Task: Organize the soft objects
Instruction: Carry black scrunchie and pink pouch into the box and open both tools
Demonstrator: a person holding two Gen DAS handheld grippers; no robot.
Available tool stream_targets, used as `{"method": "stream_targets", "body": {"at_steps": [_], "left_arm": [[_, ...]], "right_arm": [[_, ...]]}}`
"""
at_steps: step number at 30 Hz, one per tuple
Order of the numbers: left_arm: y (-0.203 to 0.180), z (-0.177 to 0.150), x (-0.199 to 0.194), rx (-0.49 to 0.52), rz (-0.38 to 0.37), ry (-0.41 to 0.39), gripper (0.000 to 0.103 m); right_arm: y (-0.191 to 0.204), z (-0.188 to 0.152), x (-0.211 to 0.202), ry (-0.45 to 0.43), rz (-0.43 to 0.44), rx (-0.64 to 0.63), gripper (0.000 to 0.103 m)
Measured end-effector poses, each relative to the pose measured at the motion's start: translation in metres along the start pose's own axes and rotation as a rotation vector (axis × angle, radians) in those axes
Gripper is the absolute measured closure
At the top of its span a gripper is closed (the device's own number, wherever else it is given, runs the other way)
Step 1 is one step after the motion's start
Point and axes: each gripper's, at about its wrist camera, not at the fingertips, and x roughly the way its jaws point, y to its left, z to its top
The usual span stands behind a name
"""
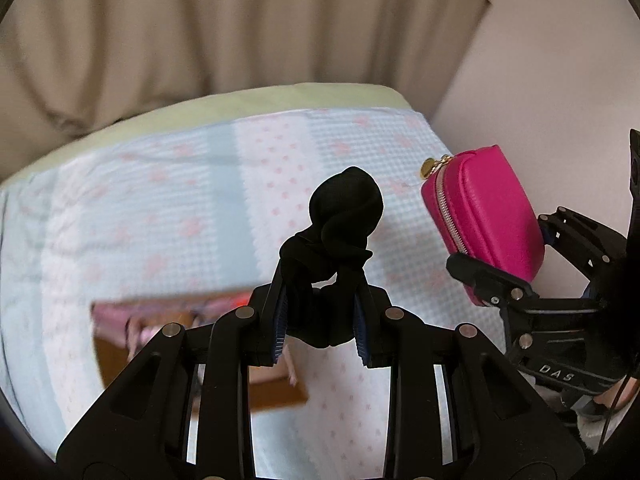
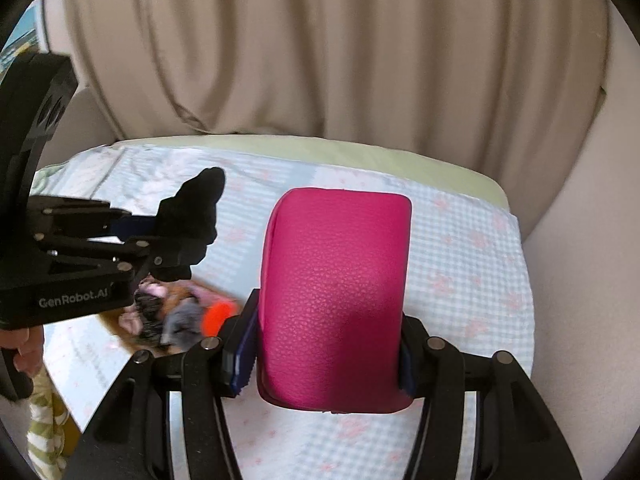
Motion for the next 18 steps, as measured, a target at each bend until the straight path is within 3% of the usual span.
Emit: {"method": "stream_targets", "body": {"at_steps": [9,18], "left_arm": [[0.081,-0.067,-0.047,-0.132,0.099,-0.001,0.079],[0.172,-0.114,-0.043,-0.211,0.087,0.048,0.079]], "right_arm": [[0.086,-0.01,-0.011,0.015,0.091,-0.065,0.051],[0.15,-0.019,0.025,0.103,0.105,0.007,0.051]]}}
